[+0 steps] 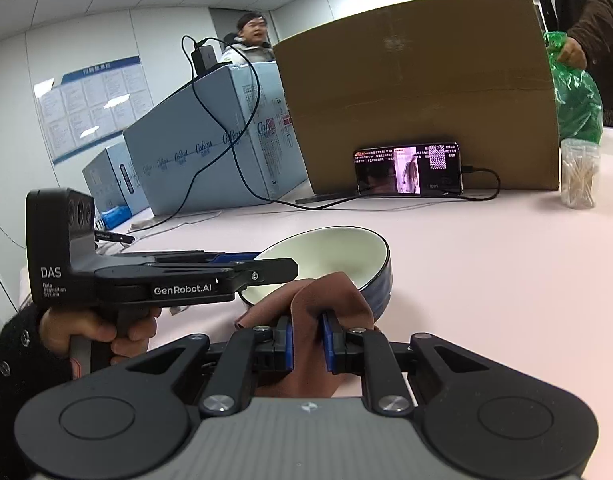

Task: Clean bowl
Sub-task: 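Rub the brown cloth around the bowl's outer wall with the right gripper while the left gripper holds the rim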

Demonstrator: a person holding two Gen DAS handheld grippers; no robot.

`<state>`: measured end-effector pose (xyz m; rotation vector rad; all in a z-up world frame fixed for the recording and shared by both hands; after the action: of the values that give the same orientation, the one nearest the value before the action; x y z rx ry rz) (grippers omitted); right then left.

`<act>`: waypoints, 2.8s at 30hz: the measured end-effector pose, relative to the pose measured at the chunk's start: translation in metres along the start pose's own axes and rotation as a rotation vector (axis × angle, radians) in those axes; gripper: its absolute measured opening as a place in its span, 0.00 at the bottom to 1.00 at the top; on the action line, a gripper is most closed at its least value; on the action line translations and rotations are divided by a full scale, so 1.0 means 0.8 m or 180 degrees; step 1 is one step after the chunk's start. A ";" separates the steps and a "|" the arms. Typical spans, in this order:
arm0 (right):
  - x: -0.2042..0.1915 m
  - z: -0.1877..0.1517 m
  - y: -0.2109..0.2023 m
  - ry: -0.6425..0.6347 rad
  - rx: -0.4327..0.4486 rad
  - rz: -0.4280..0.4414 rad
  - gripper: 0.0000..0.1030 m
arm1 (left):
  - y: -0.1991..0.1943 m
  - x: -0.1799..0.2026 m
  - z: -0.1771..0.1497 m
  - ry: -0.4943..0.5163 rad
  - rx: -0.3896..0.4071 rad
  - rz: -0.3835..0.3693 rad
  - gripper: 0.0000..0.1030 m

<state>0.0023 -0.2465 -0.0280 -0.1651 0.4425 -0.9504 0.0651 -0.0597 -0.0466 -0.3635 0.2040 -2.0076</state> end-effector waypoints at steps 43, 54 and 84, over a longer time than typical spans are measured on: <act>0.006 0.002 -0.002 0.0061 0.0055 -0.0012 0.11 | 0.003 -0.001 0.000 -0.0008 0.0002 -0.0006 0.34; 0.016 0.006 -0.006 0.0134 0.0116 -0.0115 0.11 | 0.003 -0.005 0.003 -0.0102 0.0002 0.0001 0.34; 0.017 0.003 -0.005 0.0146 0.0059 -0.0158 0.11 | 0.017 0.008 0.009 0.0104 -0.0214 0.0086 0.26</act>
<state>0.0073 -0.2602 -0.0289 -0.1384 0.4735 -1.0083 0.0767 -0.0712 -0.0426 -0.3688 0.2962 -1.9844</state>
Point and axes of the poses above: each gripper's, at about its wrist camera, not at the fingertips, and y roughly the way its jaws point, x to its right, z to its top, the point moved 7 cm from there along y, roughly the way its jaws point, and after that the axes turned 8 degrees about x, right-handed, at the moved point
